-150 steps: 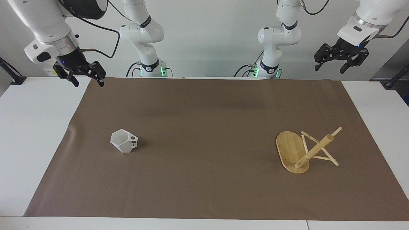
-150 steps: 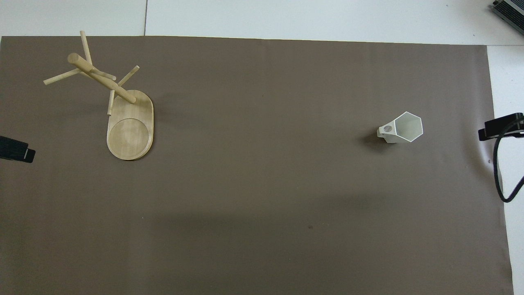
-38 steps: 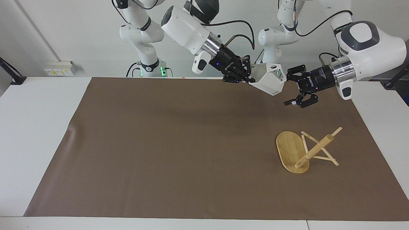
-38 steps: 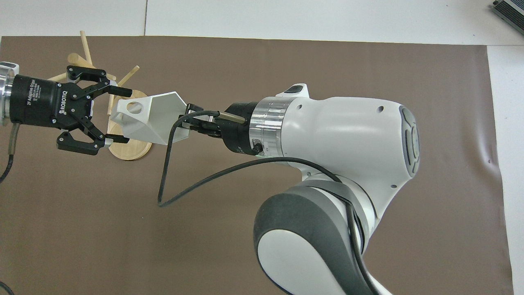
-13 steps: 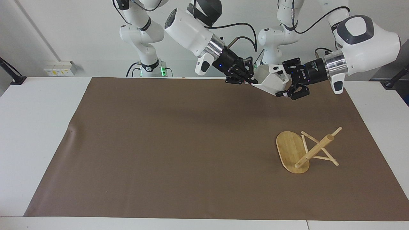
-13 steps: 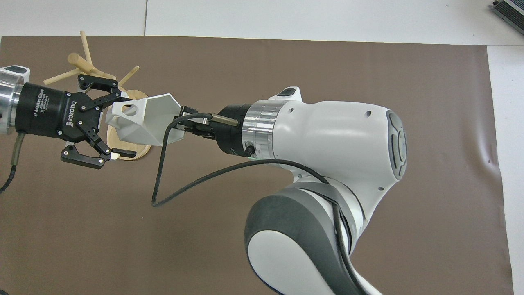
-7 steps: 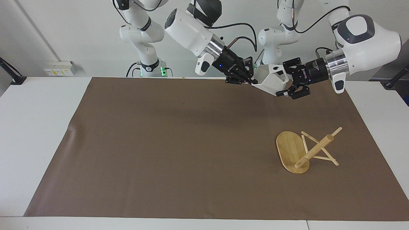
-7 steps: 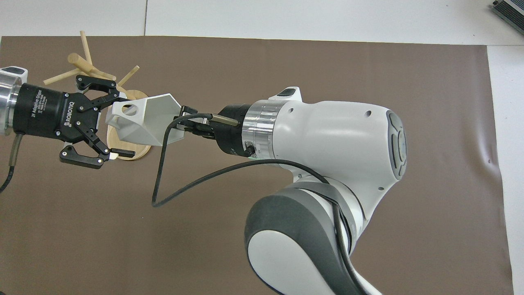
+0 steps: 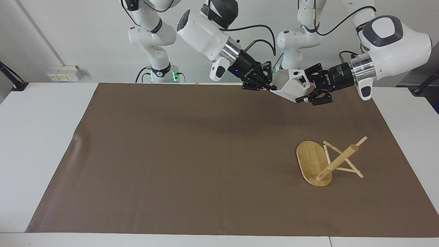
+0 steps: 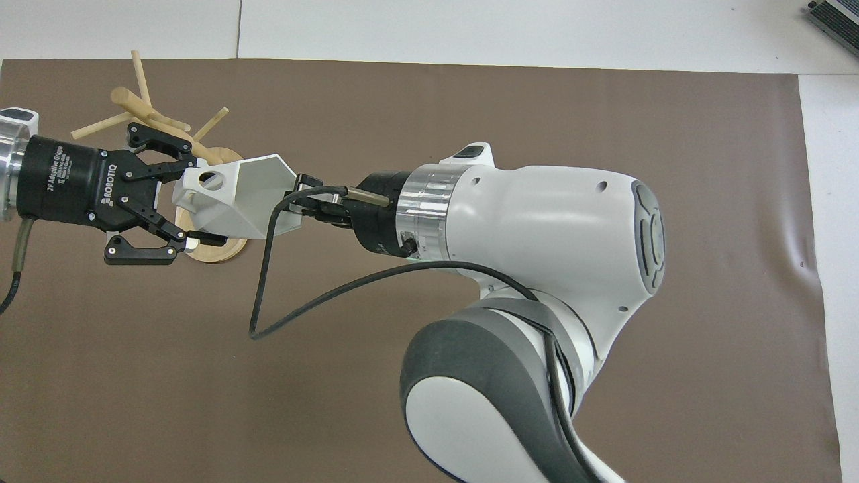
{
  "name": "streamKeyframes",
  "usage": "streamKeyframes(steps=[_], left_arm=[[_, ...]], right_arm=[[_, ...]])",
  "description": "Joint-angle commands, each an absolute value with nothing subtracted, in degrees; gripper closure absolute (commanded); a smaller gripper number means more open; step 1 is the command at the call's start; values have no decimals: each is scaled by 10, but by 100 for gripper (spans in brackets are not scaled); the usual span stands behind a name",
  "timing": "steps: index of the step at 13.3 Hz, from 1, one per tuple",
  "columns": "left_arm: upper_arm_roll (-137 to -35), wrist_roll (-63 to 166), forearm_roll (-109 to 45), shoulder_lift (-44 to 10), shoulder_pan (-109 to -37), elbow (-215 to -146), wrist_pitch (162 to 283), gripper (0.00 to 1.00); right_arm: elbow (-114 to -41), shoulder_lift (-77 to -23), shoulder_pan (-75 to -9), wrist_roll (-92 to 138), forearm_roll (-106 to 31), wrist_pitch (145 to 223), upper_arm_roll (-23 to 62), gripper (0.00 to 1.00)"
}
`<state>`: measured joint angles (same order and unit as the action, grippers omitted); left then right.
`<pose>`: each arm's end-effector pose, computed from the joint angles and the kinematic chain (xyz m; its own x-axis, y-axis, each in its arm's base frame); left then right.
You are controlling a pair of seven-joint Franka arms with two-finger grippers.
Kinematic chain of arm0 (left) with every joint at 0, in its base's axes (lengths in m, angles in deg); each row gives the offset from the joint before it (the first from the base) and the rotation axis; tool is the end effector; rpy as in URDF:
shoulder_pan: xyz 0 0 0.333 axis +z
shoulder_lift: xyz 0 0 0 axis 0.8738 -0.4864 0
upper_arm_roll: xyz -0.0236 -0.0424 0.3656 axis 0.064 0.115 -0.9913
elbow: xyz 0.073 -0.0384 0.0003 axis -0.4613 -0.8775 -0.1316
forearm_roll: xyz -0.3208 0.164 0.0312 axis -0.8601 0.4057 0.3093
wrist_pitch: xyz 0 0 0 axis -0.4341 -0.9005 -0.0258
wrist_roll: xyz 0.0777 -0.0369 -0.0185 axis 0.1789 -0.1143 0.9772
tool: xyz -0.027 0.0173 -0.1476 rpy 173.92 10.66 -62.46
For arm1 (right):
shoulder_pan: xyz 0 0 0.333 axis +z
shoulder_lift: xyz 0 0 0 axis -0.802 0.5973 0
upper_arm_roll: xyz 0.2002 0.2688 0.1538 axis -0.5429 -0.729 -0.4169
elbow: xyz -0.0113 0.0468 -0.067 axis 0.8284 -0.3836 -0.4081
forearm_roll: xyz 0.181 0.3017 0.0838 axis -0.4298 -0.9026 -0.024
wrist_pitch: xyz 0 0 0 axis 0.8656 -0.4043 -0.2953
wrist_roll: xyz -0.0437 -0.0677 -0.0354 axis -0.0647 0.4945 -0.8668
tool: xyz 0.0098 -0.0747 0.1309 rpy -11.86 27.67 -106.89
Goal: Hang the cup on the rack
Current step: 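Close the left gripper on the white cup held by the right gripper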
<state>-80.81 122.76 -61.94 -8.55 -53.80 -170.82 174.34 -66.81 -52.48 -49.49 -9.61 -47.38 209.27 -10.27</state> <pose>0.5203 -0.1302 0.6202 -0.0769 0.5642 -0.8221 0.9913 -0.0451 -0.1237 0.5328 0.4146 0.6280 0.9734 -0.2247 0.0455 -0.0914 -0.5621 -0.8220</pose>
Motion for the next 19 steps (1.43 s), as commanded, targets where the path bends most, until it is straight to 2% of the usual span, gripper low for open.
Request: streamKeyframes(steps=[1, 3, 7, 9, 10, 11, 13, 19], left_arm=[[-811, 1225, -625, -62, -533, -1734, 1753, 100], [-811, 1225, -625, -62, -533, -1734, 1753, 100], [-811, 1225, -625, -60, -532, -1734, 1752, 100], [-811, 1226, -625, -59, -532, -1734, 1752, 100], [-811, 1226, -625, -59, -532, -1734, 1752, 100], [-811, 1229, -625, -59, -532, -1734, 1752, 100], [-812, 1244, -624, -59, -532, -1734, 1752, 100], [-811, 1330, -608, -55, -540, -1750, 1819, 100]], right_arm=[[-671, -524, -501, -102, -487, 2106, -111, 100], [-671, -524, -501, -102, -487, 2106, -111, 100], [-673, -524, -502, -102, -481, 2105, -111, 76], [-673, -524, -502, -100, -480, 2106, -111, 69], [-673, -524, -502, -100, -480, 2106, -111, 55], [-673, -524, -502, -99, -480, 2106, -111, 27], [-673, -524, -502, -96, -480, 2106, -111, 1], [-673, -524, -504, -100, -480, 2106, -110, 0]])
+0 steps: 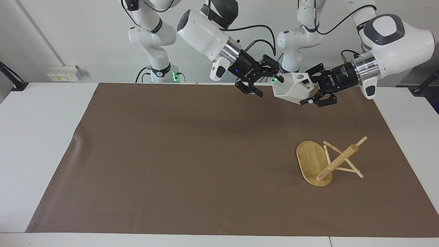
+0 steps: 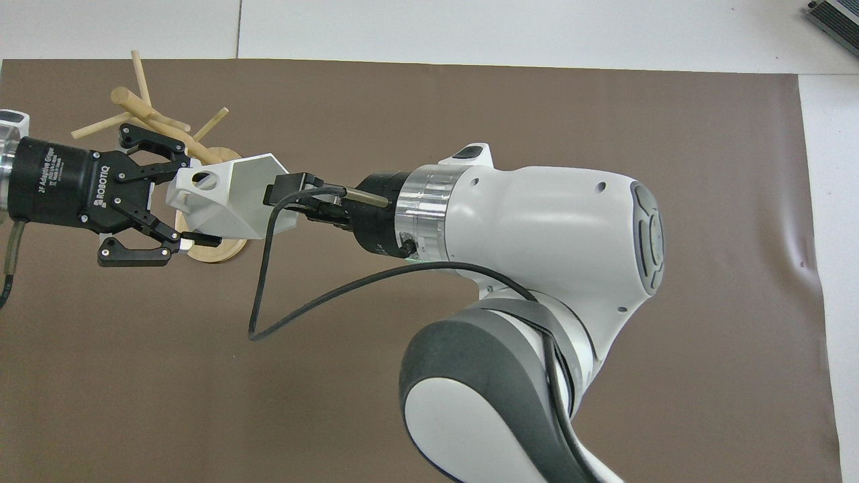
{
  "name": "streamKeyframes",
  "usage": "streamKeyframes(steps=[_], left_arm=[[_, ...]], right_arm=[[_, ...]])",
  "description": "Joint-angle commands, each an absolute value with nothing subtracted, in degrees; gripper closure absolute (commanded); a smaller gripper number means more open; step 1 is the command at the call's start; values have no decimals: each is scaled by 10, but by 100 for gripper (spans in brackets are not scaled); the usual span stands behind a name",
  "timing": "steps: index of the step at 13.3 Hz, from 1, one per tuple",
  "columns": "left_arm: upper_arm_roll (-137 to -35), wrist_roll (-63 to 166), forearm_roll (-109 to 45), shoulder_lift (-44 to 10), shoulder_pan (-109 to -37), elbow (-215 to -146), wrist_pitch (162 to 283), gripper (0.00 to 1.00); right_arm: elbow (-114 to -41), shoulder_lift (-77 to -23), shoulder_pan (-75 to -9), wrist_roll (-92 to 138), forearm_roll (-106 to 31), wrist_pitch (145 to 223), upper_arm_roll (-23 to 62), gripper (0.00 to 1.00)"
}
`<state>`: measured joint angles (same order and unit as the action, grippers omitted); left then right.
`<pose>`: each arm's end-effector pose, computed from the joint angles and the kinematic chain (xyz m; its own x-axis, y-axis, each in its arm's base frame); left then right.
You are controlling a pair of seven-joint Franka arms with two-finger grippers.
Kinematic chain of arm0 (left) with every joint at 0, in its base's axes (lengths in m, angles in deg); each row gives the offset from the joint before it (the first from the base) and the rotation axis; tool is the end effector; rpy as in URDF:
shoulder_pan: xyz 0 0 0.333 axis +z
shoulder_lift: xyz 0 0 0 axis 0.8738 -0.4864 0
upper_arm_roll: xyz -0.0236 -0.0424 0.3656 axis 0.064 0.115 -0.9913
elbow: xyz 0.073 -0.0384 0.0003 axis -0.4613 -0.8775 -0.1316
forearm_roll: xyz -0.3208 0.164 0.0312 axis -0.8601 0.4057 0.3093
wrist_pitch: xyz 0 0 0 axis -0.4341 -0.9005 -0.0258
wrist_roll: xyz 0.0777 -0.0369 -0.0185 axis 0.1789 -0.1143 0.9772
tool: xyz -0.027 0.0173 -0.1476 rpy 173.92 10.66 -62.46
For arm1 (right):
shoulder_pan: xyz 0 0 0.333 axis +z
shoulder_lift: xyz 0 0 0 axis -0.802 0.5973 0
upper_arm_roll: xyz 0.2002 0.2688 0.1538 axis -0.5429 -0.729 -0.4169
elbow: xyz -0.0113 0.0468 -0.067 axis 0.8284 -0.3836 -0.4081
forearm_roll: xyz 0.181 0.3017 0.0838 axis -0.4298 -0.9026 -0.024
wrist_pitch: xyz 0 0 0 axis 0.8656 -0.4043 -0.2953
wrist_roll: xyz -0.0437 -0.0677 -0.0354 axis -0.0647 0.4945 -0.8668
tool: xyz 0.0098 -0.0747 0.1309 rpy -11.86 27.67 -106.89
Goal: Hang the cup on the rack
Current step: 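Open the right gripper and withdraw it while the left gripper holds the cup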
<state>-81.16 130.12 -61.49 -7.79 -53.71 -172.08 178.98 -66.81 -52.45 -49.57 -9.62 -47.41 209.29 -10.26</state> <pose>0.5281 -0.1198 0.6185 -0.2142 0.5673 -0.7952 0.9764 0.1020 -0.1902 0.5336 0.4137 0.6278 0.9729 -0.2267 0.0446 -0.0932 -0.5616 -0.8222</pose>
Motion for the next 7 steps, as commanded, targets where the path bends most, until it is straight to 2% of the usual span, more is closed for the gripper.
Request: streamKeyframes(steps=[1, 4, 7], left_arm=[[-811, 1348, -608, -51, -542, -1761, 1835, 100], [-806, 1420, -581, -46, -545, -1779, 1885, 100], [-806, 1455, -566, -43, -552, -1795, 1910, 100]], right_arm=[[-672, -524, -508, -100, -480, 2106, -110, 0], [-671, -524, -513, -99, -480, 2101, -99, 0], [-670, -528, -517, -93, -472, 2076, -53, 0]])
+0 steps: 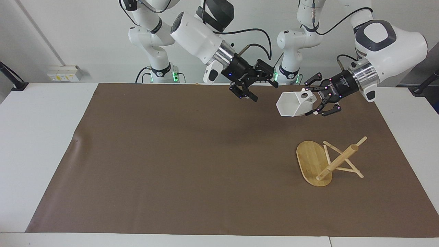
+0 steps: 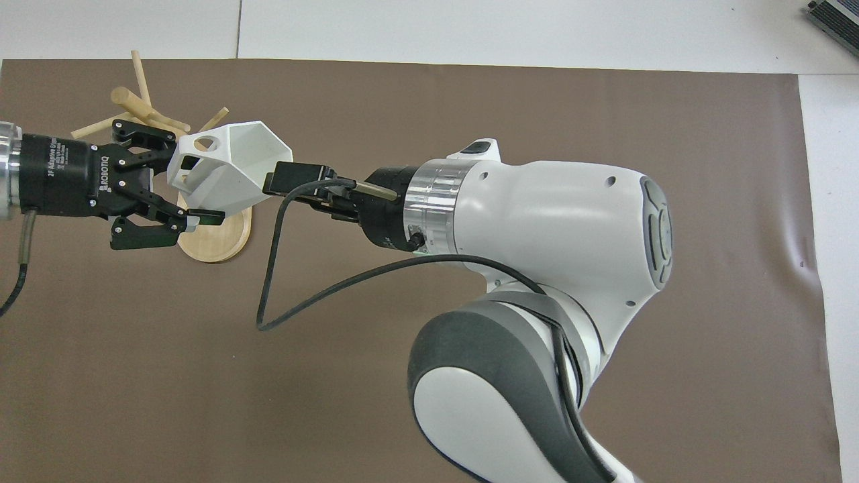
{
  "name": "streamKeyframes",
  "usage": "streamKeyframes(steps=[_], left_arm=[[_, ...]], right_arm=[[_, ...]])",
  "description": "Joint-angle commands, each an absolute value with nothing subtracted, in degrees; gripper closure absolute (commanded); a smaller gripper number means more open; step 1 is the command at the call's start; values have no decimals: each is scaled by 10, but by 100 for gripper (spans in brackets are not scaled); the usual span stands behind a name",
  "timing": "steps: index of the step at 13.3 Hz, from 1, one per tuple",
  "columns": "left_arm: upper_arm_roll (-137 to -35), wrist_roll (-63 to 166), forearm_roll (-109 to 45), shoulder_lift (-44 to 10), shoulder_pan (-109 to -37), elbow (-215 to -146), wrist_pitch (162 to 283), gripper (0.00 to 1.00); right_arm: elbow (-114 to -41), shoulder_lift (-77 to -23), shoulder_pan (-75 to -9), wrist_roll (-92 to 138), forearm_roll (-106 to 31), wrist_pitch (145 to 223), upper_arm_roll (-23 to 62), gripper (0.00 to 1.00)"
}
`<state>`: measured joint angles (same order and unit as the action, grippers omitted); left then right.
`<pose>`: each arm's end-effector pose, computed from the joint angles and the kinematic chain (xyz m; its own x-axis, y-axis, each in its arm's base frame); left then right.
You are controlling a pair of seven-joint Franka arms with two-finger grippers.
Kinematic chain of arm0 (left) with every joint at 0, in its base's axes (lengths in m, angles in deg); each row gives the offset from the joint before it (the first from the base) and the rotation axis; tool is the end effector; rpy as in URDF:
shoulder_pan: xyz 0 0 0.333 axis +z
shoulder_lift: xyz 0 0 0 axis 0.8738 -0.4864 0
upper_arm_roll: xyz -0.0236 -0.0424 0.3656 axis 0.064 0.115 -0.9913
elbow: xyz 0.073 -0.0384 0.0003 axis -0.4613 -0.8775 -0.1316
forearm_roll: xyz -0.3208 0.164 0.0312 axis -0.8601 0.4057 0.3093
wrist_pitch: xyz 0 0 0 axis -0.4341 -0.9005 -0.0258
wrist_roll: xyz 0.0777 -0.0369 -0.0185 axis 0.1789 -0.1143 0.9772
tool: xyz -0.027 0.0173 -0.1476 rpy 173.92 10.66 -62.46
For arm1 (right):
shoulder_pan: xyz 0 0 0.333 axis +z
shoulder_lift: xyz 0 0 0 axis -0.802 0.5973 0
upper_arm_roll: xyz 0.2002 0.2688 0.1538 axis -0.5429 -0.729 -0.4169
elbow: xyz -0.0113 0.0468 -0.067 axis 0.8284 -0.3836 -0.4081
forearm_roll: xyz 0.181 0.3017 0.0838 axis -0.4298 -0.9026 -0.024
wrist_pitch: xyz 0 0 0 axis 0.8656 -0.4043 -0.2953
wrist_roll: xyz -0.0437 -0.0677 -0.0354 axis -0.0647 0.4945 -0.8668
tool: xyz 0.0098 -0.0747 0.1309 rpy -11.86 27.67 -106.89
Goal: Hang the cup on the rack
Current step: 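Open the right gripper and withdraw it while the left gripper holds the cup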
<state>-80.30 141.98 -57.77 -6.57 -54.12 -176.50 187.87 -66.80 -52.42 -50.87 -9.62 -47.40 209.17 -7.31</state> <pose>0.5338 -0.1135 0.5933 -0.4295 0.5649 -0.7046 0.9008 0.3234 -0.2898 0.5622 0.3773 0.6231 0.9544 -0.2950 0.0469 -0.1341 -0.5634 -0.8152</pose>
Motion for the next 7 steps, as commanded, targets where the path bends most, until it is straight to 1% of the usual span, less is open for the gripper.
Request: streamKeyframes(steps=[1, 4, 7], left_arm=[[-806, 1472, -566, -43, -553, -1801, 1928, 100], [-806, 1545, -556, -47, -562, -1811, 1963, 100], [-805, 1645, -516, -56, -569, -1812, 2006, 100]], right_arm=[[-667, -531, -517, -91, -453, 2048, -27, 0], [-664, -545, -517, -60, -351, 1962, 44, 0], [-665, -553, -517, -6, -293, 1896, 105, 0]])
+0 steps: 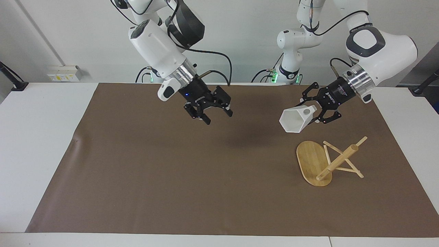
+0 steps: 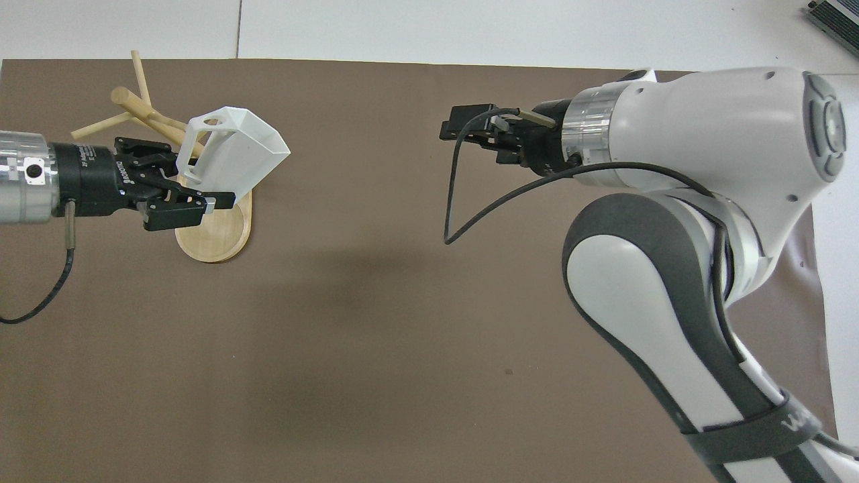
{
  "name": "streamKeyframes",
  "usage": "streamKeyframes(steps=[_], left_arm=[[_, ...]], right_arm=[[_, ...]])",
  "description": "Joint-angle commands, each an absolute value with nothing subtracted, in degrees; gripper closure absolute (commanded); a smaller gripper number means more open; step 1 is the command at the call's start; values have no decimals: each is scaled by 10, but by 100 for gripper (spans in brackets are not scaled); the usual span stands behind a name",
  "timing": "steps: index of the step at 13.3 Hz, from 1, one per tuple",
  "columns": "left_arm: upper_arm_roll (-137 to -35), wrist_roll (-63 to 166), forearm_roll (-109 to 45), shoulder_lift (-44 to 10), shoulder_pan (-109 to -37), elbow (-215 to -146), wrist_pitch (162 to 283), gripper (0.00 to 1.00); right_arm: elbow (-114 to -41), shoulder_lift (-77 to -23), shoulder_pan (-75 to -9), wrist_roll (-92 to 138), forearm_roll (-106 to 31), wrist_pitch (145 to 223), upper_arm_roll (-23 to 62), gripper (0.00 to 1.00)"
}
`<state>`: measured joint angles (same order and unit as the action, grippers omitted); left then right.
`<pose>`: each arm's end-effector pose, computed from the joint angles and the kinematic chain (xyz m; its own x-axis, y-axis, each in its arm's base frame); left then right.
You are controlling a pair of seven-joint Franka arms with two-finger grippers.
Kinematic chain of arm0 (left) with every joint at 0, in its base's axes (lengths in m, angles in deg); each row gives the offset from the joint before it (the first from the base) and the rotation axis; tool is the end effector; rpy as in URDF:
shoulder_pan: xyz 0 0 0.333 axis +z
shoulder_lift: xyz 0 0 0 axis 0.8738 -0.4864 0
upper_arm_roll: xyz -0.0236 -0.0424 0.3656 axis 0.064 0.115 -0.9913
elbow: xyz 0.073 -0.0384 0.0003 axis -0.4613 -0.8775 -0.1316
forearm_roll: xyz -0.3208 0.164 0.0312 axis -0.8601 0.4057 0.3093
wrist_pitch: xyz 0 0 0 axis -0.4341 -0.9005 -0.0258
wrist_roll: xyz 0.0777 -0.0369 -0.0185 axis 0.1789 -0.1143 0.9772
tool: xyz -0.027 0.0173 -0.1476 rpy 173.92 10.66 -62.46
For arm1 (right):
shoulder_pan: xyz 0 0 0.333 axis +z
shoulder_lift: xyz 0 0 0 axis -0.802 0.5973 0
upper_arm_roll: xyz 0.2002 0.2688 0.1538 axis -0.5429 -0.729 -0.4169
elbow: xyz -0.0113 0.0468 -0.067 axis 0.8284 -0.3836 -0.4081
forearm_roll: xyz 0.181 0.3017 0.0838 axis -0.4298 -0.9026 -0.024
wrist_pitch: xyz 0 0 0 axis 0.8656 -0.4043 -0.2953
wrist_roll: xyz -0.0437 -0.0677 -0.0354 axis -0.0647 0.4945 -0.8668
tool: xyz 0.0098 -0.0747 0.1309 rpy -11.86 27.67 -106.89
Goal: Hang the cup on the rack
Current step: 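Open the right gripper and withdraw it while the left gripper holds the cup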
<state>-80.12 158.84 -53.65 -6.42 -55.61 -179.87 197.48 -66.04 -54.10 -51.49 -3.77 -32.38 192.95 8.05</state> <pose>0.5444 -0.1077 0.5698 -0.6718 0.4564 -0.5834 0.7238 0.5716 -0.3865 0.6096 0.2380 0.5910 0.9604 -0.2252 0.1641 -0.0981 -0.8244 -0.5574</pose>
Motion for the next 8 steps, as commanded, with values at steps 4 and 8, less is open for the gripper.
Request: streamKeyframes(steps=[4, 8], left_arm=[[-806, 1724, -486, -73, -580, -1812, 2038, 100], [-806, 1796, -467, -85, -583, -1817, 2066, 100]], right_arm=[[-671, -567, -517, 89, -218, 1823, 169, 0], [-682, -575, -517, 120, -143, 1788, 205, 0]])
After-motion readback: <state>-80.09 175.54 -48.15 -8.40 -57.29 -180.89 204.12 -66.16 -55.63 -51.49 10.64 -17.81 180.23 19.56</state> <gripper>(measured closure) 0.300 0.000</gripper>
